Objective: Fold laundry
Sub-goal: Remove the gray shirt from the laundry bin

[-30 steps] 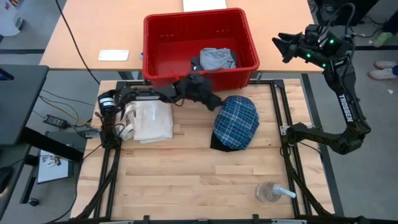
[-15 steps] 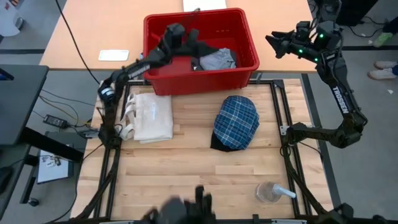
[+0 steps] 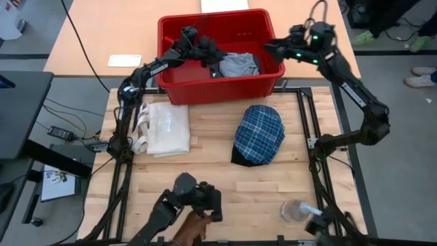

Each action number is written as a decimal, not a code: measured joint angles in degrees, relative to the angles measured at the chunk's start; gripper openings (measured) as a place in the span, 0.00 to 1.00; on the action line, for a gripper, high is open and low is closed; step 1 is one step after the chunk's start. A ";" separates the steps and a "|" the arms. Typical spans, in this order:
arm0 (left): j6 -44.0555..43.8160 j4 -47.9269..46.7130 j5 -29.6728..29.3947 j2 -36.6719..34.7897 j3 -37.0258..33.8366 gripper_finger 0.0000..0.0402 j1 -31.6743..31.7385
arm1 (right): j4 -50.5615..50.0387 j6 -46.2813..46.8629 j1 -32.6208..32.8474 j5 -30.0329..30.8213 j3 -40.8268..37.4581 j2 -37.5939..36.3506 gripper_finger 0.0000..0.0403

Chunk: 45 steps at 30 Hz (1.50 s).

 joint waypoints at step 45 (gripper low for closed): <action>0.78 0.68 -22.36 9.43 0.02 0.80 -4.41 | 17.42 11.87 7.53 -0.51 0.00 16.96 0.67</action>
